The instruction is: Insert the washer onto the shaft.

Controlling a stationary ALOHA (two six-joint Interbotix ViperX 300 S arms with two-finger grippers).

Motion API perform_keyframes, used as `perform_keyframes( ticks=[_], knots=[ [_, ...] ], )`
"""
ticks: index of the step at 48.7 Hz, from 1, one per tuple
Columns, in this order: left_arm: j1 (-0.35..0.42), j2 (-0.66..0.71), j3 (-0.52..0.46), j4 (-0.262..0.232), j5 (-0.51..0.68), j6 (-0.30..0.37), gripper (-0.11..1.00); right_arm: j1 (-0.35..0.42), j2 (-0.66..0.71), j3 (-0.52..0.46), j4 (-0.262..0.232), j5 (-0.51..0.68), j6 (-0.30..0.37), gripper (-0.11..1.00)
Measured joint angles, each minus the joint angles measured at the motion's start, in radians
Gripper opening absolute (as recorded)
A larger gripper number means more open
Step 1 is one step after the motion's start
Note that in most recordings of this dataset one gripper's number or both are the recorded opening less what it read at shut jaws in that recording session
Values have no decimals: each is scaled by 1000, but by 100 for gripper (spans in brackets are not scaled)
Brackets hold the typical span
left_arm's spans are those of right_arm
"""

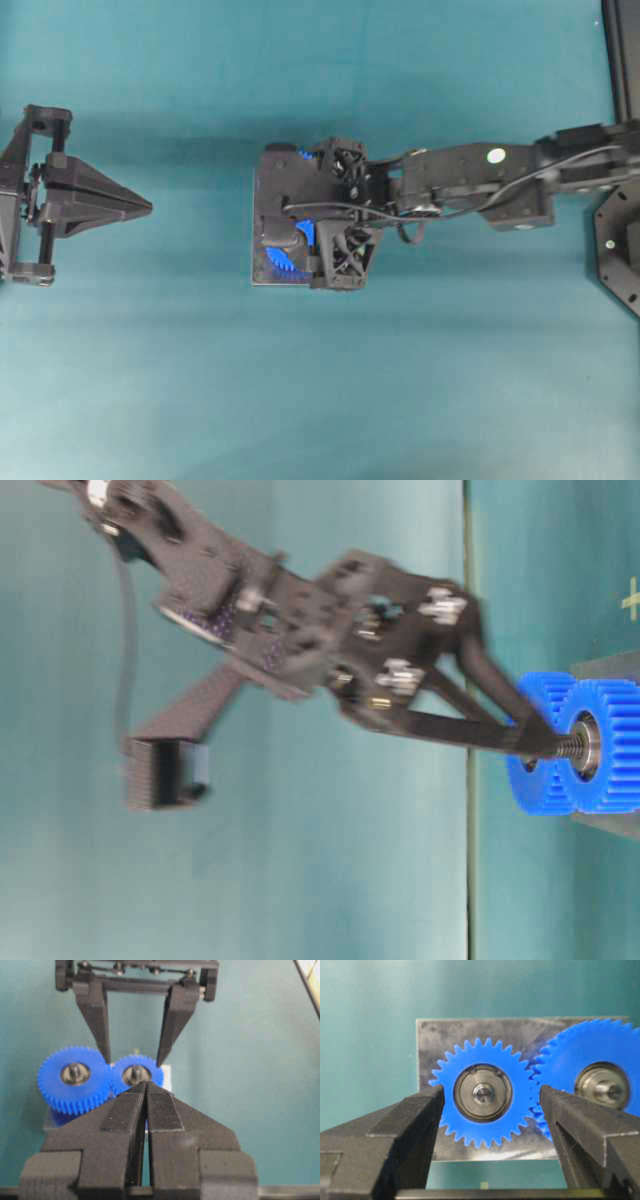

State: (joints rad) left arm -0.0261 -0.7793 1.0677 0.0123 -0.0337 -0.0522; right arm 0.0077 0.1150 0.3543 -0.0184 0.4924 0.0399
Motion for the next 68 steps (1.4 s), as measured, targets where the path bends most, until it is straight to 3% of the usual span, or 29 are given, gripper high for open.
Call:
perform_keyframes(
  ticks=[68],
  knots=[
    [-17, 64, -14, 0, -3, 8, 1, -3, -304, 184, 0, -3, 0, 82]
  ],
)
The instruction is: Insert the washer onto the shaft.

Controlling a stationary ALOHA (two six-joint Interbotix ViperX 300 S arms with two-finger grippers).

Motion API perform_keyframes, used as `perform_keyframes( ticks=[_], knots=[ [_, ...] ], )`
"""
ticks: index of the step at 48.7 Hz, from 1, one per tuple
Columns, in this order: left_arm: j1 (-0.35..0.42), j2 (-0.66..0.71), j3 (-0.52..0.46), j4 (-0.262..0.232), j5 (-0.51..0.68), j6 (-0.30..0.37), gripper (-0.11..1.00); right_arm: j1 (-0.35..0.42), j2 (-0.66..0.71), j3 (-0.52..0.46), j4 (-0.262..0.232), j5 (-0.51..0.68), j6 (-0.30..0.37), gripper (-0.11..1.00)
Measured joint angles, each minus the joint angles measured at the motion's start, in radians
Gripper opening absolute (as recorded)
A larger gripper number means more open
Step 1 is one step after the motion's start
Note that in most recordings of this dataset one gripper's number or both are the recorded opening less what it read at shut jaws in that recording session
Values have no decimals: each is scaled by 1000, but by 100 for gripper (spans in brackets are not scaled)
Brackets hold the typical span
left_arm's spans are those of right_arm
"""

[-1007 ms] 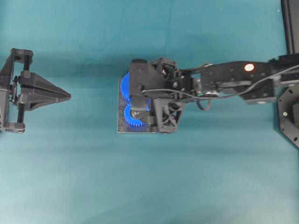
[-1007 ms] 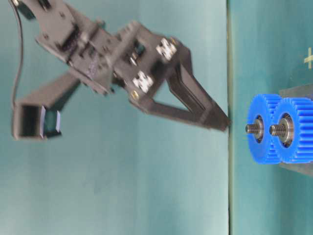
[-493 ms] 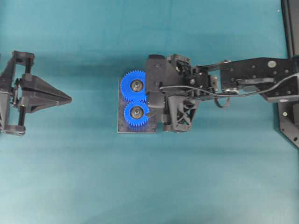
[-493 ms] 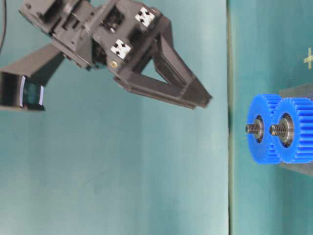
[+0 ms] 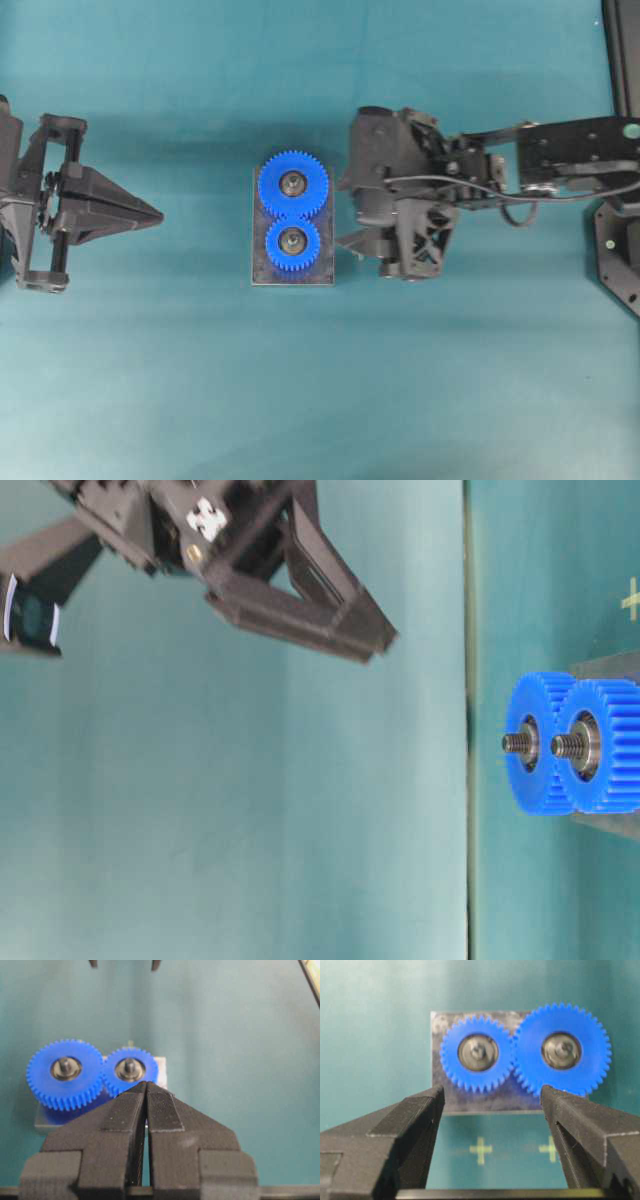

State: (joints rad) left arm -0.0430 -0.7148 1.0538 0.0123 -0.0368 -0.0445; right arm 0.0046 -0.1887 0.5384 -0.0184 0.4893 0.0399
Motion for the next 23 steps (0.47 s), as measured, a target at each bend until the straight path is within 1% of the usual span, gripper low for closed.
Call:
perform_keyframes(
  ticks=[12, 19, 23],
  knots=[
    [0, -8, 0, 0, 0, 0, 1, 0, -64, 44, 0, -31, 2, 82],
    [0, -8, 0, 0, 0, 0, 1, 0, -97, 87, 0, -81, 0, 82],
    [0, -9, 2, 0, 0, 0, 1, 0, -114, 115, 0, -132, 0, 82]
  ],
)
